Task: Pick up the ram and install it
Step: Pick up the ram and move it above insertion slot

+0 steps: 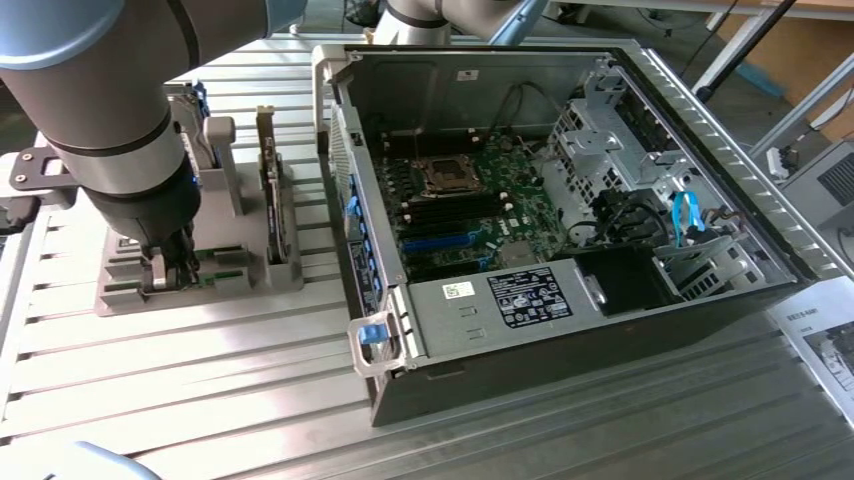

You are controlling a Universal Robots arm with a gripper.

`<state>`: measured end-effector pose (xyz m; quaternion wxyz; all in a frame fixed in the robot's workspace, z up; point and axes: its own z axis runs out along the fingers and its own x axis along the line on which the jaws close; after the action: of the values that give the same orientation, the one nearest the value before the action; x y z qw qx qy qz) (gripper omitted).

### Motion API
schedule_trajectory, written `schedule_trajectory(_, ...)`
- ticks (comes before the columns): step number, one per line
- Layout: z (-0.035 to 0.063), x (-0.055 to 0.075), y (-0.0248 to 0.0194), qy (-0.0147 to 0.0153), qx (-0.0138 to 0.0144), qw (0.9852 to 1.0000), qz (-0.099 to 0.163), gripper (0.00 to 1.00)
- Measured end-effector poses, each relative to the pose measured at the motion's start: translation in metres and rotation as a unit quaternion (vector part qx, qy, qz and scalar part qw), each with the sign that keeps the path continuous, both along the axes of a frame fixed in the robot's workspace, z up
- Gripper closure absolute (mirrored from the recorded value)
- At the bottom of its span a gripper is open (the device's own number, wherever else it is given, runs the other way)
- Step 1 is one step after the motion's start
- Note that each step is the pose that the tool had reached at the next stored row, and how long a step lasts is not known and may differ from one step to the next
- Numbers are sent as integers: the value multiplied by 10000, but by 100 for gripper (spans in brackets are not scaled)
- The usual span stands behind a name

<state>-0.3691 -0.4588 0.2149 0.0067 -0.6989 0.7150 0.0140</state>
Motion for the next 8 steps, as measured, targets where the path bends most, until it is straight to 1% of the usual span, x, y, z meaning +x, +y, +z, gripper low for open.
schedule_trajectory(8, -1, 29, 8, 0, 0, 10000, 0, 78)
